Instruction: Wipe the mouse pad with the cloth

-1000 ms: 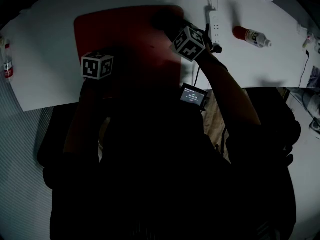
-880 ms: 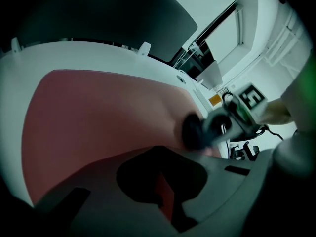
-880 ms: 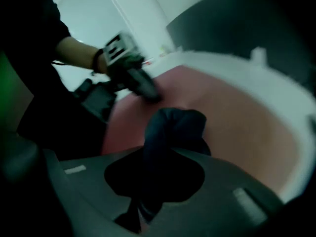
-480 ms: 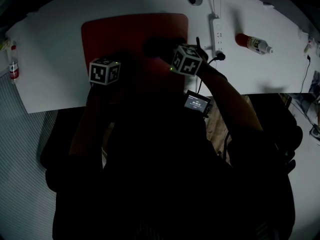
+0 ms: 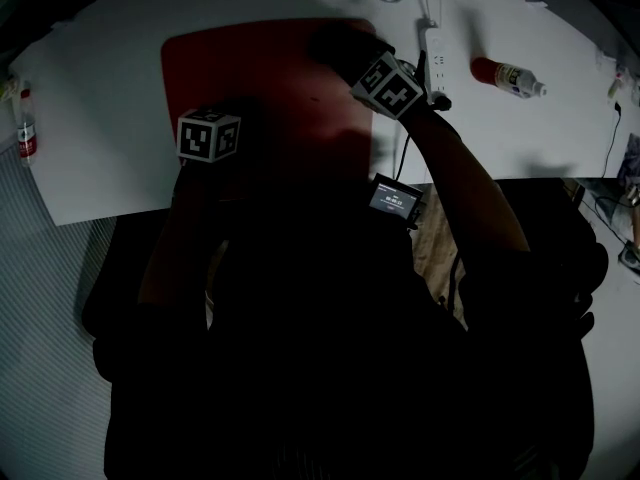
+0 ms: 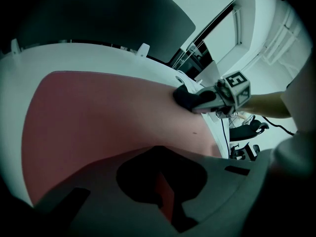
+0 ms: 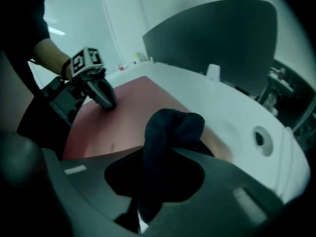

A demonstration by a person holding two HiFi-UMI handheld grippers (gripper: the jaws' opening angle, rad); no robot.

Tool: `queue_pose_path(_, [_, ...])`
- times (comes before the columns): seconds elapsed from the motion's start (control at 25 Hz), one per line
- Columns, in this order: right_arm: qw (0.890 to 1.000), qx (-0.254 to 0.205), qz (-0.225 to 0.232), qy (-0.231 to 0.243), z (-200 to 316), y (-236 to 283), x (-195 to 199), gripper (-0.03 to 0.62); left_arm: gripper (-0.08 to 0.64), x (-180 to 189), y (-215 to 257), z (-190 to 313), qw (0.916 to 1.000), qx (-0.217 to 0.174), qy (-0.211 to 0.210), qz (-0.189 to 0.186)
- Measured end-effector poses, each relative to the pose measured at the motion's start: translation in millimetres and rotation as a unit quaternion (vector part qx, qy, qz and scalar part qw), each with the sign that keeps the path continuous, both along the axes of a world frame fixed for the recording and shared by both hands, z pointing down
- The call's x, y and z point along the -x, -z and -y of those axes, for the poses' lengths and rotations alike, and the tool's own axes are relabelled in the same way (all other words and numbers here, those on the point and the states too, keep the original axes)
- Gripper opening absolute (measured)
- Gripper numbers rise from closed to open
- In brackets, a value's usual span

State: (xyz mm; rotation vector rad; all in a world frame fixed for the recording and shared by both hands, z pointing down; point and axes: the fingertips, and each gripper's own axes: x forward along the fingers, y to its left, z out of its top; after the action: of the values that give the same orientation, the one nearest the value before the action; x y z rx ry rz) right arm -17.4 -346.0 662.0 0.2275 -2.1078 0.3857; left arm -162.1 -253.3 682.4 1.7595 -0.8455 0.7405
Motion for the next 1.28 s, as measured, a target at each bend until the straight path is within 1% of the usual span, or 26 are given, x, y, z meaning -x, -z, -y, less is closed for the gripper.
queue_pose_path(0.12, [0.998,0.046,0.031,0.038,-55,1,23,0.061,0.008,0,0,-1,1.0000,0.000,-0.005,0.006])
queue_pose_path(0.24, [0.993,0.081,0.046,0.067,-108,3,40,0.061,0.008,-1,1,-1,0.9998,-0.006,-0.009,0.014])
queue_pose_path(0.32, [0.990,0.104,0.049,0.080,-137,0,55,0.061,0.008,4,2,0,0.9998,-0.012,0.010,0.010])
queue_pose_path(0.4, [0.986,0.136,0.045,0.080,-157,-4,71,0.061,0.008,10,0,0,0.9990,-0.015,0.041,-0.007])
queue_pose_path(0.44, [0.985,0.149,0.041,0.082,-164,-5,76,0.061,0.008,11,-2,0,0.9987,-0.019,0.047,-0.010])
queue_pose_path(0.52, [0.982,0.163,0.030,0.086,-174,-9,79,0.061,0.008,7,-3,-3,0.9991,-0.026,0.032,-0.009])
queue_pose_path(0.56, [0.982,0.169,0.025,0.080,-177,-11,78,0.060,0.008,4,-5,-8,0.9994,-0.023,0.021,-0.013])
queue_pose_path(0.64, [0.978,0.201,0.026,0.040,-177,-11,78,0.061,0.008,2,-8,-14,0.9993,-0.018,0.010,-0.030])
queue_pose_path(0.68, [0.974,0.222,0.040,0.009,-172,-5,80,0.061,0.008,2,-7,-14,0.9987,-0.023,0.012,-0.043])
queue_pose_path(0.72, [0.969,0.237,0.066,-0.026,-164,6,82,0.060,0.008,3,-4,-12,0.9974,-0.032,0.019,-0.061])
queue_pose_path(0.76, [0.962,0.244,0.103,-0.063,-152,22,84,0.061,0.008,3,6,-9,0.9950,-0.046,0.031,-0.083])
queue_pose_path(0.84, [0.945,0.235,0.185,-0.130,-128,66,80,0.060,0.008,1,41,-1,0.9868,-0.086,0.045,-0.129])
queue_pose_path(0.88, [0.937,0.222,0.222,-0.152,-119,94,75,0.061,0.008,-2,65,3,0.9815,-0.109,0.043,-0.151])
queue_pose_path(0.92, [0.931,0.203,0.255,-0.166,-111,125,69,0.061,0.008,-5,90,7,0.9757,-0.131,0.036,-0.172])
queue_pose_path(1.0, [0.924,0.146,0.304,-0.182,-98,189,54,0.061,0.008,-12,143,13,0.9625,-0.176,0.016,-0.206])
queue_pose_path(1.08, [0.917,0.086,0.340,-0.189,-90,246,38,0.060,0.008,-20,196,17,0.9485,-0.217,0.001,-0.231])
queue_pose_path(1.16, [0.912,0.034,0.362,-0.188,-87,293,22,0.060,0.008,-29,245,19,0.9334,-0.254,-0.009,-0.253])
queue_pose_path(1.28, [0.902,-0.014,0.385,-0.195,-81,346,-1,0.060,0.008,-53,293,21,0.9142,-0.282,-0.023,-0.290])
